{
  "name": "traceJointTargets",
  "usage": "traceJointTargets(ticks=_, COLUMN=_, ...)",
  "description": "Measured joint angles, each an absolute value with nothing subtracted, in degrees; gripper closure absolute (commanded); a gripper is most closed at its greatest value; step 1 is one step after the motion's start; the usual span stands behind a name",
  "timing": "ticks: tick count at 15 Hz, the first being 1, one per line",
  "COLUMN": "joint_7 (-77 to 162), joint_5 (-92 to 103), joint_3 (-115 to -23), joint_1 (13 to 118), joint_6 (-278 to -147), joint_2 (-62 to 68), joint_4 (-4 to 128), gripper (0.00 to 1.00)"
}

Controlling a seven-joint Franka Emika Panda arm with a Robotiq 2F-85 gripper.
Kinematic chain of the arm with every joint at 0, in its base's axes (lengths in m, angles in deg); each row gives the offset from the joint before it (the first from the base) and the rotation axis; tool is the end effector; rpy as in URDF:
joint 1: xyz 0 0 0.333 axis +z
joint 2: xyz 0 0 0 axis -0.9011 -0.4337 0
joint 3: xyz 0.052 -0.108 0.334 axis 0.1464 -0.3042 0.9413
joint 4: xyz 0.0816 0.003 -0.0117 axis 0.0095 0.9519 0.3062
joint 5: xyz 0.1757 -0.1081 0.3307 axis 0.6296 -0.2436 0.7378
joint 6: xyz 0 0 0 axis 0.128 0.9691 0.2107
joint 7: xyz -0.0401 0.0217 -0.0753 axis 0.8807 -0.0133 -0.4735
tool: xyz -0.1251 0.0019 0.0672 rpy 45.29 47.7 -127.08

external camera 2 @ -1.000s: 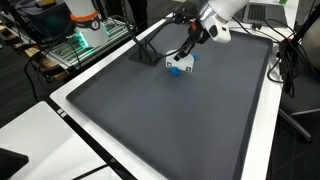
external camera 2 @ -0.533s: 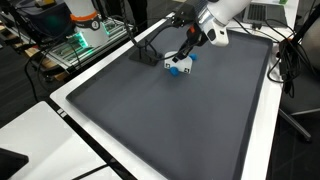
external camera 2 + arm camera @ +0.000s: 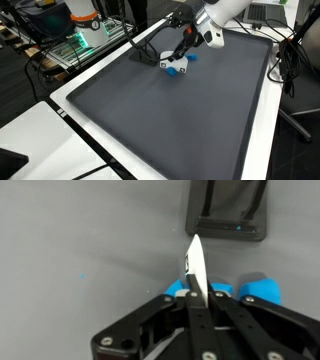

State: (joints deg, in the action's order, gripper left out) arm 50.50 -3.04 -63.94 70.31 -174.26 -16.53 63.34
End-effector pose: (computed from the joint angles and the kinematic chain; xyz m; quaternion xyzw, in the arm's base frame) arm 0.6149 0.0491 0.2224 0.9439 0.1309 -0.2873 0.0970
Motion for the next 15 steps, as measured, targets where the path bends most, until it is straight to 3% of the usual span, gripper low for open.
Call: traceJointTargets(ticks=15, joint_7=50.02, joint_5=-3.23, joint_3=-63.94, joint_1=70.08, joint_6=-172.44, joint_2=-16.18, joint_4=64.18, gripper=0.99)
